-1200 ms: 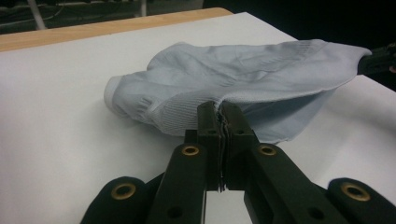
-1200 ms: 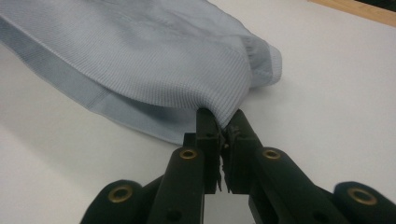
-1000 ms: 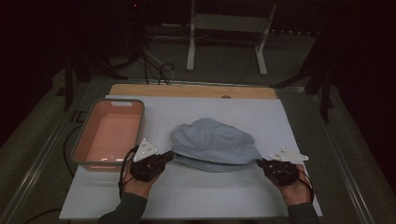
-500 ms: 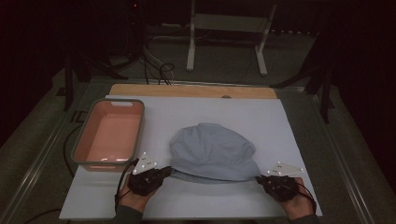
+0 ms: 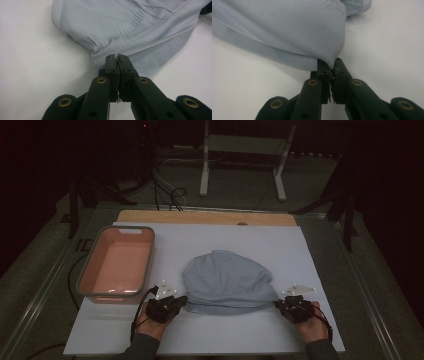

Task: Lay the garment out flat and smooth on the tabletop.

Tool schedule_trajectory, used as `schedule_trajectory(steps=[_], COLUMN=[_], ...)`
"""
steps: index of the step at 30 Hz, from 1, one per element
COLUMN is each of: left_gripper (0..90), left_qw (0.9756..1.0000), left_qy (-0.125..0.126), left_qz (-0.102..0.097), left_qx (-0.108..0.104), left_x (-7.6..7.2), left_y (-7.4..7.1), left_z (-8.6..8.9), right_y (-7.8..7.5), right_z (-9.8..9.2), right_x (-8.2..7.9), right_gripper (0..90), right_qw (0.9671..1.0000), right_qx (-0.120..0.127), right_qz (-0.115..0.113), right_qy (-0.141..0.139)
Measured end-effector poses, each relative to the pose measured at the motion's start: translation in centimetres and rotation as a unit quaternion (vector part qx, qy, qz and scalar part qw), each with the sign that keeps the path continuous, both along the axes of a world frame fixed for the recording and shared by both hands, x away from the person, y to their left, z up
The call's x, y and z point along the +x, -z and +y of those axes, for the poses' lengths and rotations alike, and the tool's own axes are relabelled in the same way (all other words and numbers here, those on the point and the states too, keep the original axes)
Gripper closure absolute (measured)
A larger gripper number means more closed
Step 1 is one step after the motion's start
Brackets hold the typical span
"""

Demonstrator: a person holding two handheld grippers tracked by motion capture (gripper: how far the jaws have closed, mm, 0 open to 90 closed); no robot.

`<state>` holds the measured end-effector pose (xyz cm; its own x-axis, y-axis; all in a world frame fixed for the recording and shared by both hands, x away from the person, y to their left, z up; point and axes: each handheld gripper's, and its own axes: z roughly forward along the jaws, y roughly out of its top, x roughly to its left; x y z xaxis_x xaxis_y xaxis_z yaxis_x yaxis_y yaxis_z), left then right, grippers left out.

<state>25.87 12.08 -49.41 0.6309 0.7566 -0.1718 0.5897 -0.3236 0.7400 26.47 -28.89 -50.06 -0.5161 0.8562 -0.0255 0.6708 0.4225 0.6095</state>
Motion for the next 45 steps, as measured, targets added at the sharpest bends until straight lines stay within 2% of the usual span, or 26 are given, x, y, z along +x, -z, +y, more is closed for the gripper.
schedule_trajectory(steps=[2, 3, 4, 5, 8, 10, 12, 16, 20, 24, 27, 30, 33, 36, 39, 43, 45], left_gripper=[87.9, 87.1, 87.1, 79.3, 64.4, 57.1, 51.1, 44.3, 39.7, 38.8, 39.4, 43.4, 49.4, 58.9, 68.6, 75.0, 77.6], left_qw=[1.0000, 1.0000, 0.9998, 0.9996, 0.9985, 0.9983, 0.9985, 0.9992, 0.9996, 0.9998, 0.9999, 0.9997, 0.9995, 0.9993, 0.9992, 0.9991, 0.9992], left_qy=[0.007, 0.007, 0.015, 0.019, 0.028, 0.024, 0.017, 0.003, -0.002, -0.013, -0.008, -0.005, -0.002, 0.000, 0.000, 0.007, 0.008], left_qz=[-0.003, -0.003, -0.011, -0.014, -0.027, -0.032, -0.028, -0.020, -0.015, 0.001, 0.013, 0.022, 0.030, 0.037, 0.038, 0.041, 0.038], left_qx=[-0.001, -0.001, -0.009, -0.016, -0.038, -0.042, -0.044, -0.035, -0.025, -0.014, -0.005, 0.006, 0.006, -0.005, -0.007, -0.008, -0.001], left_x=[-0.3, -0.3, -0.6, -0.8, -1.4, -1.4, -1.1, -0.2, 0.5, 1.3, 1.6, 1.9, 2.1, 2.3, 2.3, 2.3, 2.2], left_y=[-0.2, -0.2, -0.6, -0.8, -1.5, -1.7, -1.6, -0.9, -0.4, 0.4, 1.0, 1.5, 1.7, 1.8, 1.9, 1.9, 1.9], left_z=[0.0, 0.0, 0.1, 0.3, 0.8, 0.8, 0.7, 0.1, -0.4, -0.7, -1.1, -1.4, -1.7, -1.8, -1.9, -2.0, -2.1], right_y=[0.1, 0.1, 0.0, -0.3, -1.1, -1.7, -2.2, -2.9, -2.9, -2.7, -2.1, -1.6, -1.3, -1.2, -1.1, -0.8, -0.5], right_z=[0.2, 0.2, 0.3, 0.3, -0.1, -0.2, -0.3, -0.2, 0.1, 0.7, 1.3, 1.8, 2.2, 2.4, 2.5, 2.4, 2.4], right_x=[0.1, 0.1, 0.0, -0.4, -1.0, -1.4, -1.4, -0.8, 0.5, 1.9, 2.7, 3.2, 3.5, 3.9, 4.1, 4.8, 5.0], right_gripper=[80.3, 80.3, 73.9, 61.8, 51.1, 46.4, 42.3, 39.4, 41.3, 45.7, 51.7, 64.5, 77.2, 80.8, 81.9, 83.5, 83.1], right_qw=[1.0000, 1.0000, 1.0000, 1.0000, 0.9997, 0.9990, 0.9980, 0.9966, 0.9954, 0.9940, 0.9950, 0.9966, 0.9977, 0.9980, 0.9980, 0.9975, 0.9978], right_qx=[-0.002, -0.002, -0.004, -0.003, 0.016, 0.034, 0.049, 0.065, 0.081, 0.097, 0.091, 0.076, 0.060, 0.052, 0.048, 0.033, 0.031], right_qz=[0.000, 0.000, 0.000, -0.007, -0.015, -0.021, -0.032, -0.048, -0.053, -0.049, -0.040, -0.032, -0.029, -0.036, -0.040, -0.057, -0.053], right_qy=[0.001, 0.001, -0.001, -0.005, -0.013, -0.019, -0.022, -0.015, 0.000, 0.007, 0.008, -0.001, -0.008, -0.002, 0.003, 0.026, 0.027])
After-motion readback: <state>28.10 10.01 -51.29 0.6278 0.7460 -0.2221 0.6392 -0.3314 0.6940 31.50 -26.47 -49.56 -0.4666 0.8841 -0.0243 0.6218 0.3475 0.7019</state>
